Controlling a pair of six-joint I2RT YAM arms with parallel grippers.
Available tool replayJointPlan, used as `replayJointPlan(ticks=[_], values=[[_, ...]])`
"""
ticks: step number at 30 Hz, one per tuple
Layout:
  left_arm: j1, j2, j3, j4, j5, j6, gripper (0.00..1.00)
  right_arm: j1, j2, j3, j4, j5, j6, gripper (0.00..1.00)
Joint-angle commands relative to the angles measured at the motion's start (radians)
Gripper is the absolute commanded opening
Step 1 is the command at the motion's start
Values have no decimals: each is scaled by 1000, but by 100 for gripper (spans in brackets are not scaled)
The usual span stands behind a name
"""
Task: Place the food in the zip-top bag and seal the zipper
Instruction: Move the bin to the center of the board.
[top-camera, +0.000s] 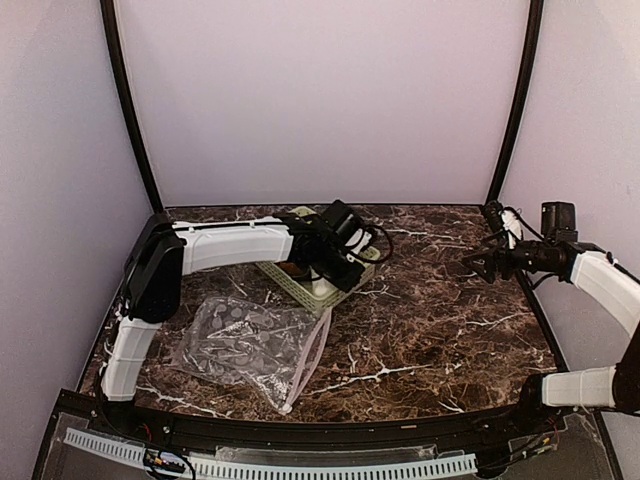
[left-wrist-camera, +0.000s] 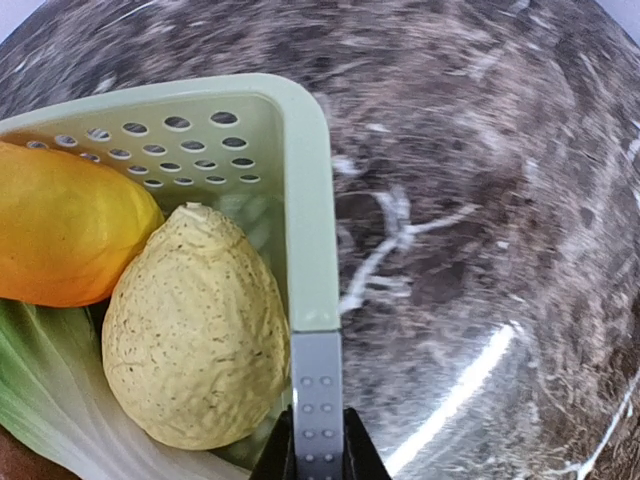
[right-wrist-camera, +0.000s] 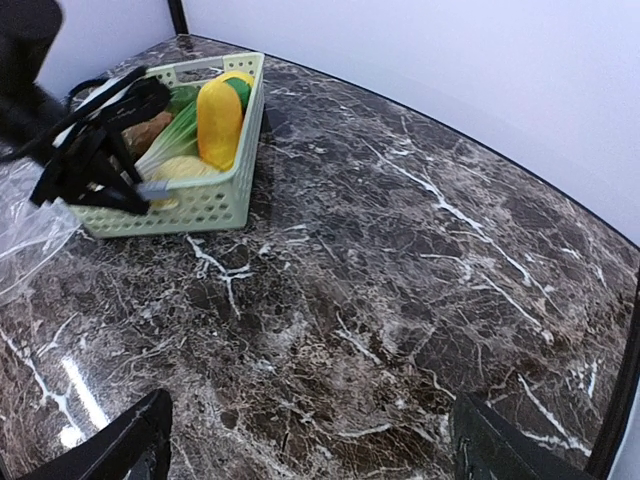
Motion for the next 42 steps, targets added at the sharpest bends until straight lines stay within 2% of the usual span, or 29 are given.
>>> replayJointPlan(ticks=[1, 6, 12, 24, 26, 27, 28, 29, 31, 33, 36, 40, 41, 42], values=[[-103, -3, 32, 101, 129, 160, 1, 0, -15, 38, 65, 120, 96, 94], [-186, 12, 35, 143, 216, 245, 1, -18, 5, 57, 79, 187, 147, 96], [-246, 52, 59, 189, 250, 323, 1, -35, 3, 47, 107, 246, 160, 96], [-273, 141, 152, 181, 265, 391, 2, -44, 6, 41, 112, 232, 161, 97], [-278, 140, 165, 159, 235, 409, 9, -44, 5, 40, 112, 229, 158, 98], [-280, 134, 173, 147, 210, 415, 19, -44, 6, 39, 112, 226, 157, 98], [-284, 128, 189, 124, 199, 417, 24, -44, 7, 38, 113, 222, 156, 98], [-292, 109, 199, 113, 171, 417, 36, -44, 9, 38, 113, 219, 154, 98], [-310, 60, 198, 85, 119, 416, 49, -44, 11, 38, 113, 215, 155, 98], [-330, 3, 187, 49, 59, 412, 56, -44, 10, 38, 112, 207, 154, 98], [-354, -79, 144, -23, -46, 392, 63, -44, 3, 34, 110, 182, 141, 98], [-376, -250, -26, -54, -168, 286, 70, -43, 14, 38, 98, 158, 126, 99], [-388, -278, -107, -44, -196, 271, 76, -43, 19, 39, 93, 153, 123, 99], [-396, -333, -152, -29, -285, 254, 93, -43, 23, 40, 89, 147, 119, 99]])
